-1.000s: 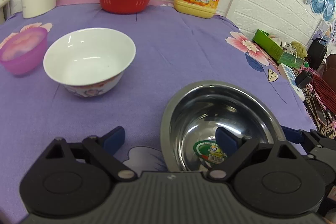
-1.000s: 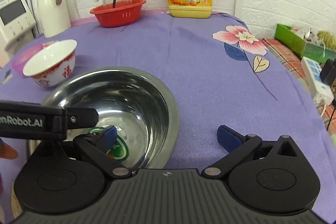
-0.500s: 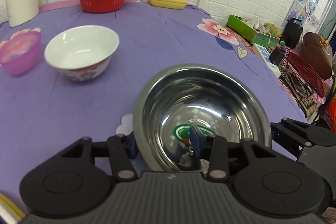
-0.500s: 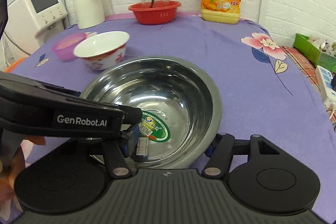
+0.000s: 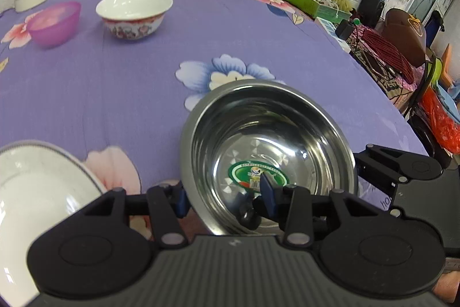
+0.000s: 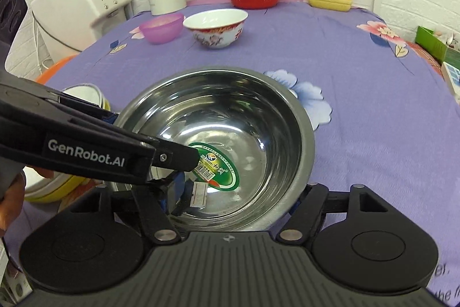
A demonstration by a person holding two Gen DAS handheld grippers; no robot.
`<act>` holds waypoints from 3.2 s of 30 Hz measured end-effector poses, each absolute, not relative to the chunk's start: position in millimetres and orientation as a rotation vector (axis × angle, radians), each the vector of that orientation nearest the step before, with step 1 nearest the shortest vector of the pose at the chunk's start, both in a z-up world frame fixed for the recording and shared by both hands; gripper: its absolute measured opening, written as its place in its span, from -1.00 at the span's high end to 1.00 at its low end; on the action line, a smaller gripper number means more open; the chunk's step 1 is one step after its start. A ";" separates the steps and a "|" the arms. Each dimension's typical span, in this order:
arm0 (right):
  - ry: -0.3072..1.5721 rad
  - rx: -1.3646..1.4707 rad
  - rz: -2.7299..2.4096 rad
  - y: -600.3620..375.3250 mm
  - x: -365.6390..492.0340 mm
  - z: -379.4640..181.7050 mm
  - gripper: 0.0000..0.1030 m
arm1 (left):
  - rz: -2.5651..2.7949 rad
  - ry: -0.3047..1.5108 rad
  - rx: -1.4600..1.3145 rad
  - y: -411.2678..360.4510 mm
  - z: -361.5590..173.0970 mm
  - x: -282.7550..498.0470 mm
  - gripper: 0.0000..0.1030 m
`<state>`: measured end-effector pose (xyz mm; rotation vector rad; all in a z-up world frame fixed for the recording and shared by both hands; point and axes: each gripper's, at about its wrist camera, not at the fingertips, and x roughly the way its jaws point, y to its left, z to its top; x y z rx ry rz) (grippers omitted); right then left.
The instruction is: Organize plates and bowls
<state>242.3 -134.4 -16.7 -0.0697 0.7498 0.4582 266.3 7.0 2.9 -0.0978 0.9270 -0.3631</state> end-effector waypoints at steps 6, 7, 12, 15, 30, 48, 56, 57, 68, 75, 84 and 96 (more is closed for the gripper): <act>0.770 -0.090 0.441 -133.2 238.7 -19.7 -1.00 | -0.333 0.893 -0.061 4.8 2.7 264.1 0.01; 0.772 -0.093 0.429 -133.7 239.2 -19.9 -1.00 | -0.327 0.879 -0.056 5.7 4.4 263.7 -0.08; 0.746 -0.014 0.374 -155.2 238.1 -11.7 -1.00 | -0.286 0.809 -0.117 23.4 23.6 265.6 -0.25; 0.689 0.023 0.340 -171.7 234.0 1.4 -1.00 | -0.262 0.767 -0.153 39.3 38.2 265.3 -0.32; 0.724 0.084 0.449 -159.8 331.8 34.3 -1.00 | -0.093 0.735 -0.259 119.9 44.4 310.7 -0.37; 0.753 -0.201 0.483 -80.7 472.7 47.7 -1.00 | 0.015 0.736 -0.439 133.4 37.6 431.6 -0.52; 0.841 -0.201 0.494 -57.5 527.7 14.9 -1.00 | 0.123 0.793 -0.558 129.6 13.7 470.1 -0.52; 0.848 -0.202 0.500 -54.7 530.7 11.0 -1.00 | 0.139 0.793 -0.557 128.0 11.9 474.5 -0.52; 0.844 -0.220 0.555 -44.0 537.8 -5.1 -1.00 | 0.190 0.799 -0.500 111.9 -0.2 488.7 -0.52; 0.863 -0.213 0.580 -47.5 543.4 -7.0 -1.00 | 0.184 0.802 -0.500 112.3 -0.3 489.3 -0.52; 0.779 -0.263 0.614 -50.8 533.8 10.3 -1.00 | 0.136 0.784 -0.536 117.4 6.8 485.1 -0.52; 0.802 -0.229 0.741 -36.7 519.1 1.5 -0.51 | 0.054 0.791 -0.518 112.2 3.3 484.2 0.34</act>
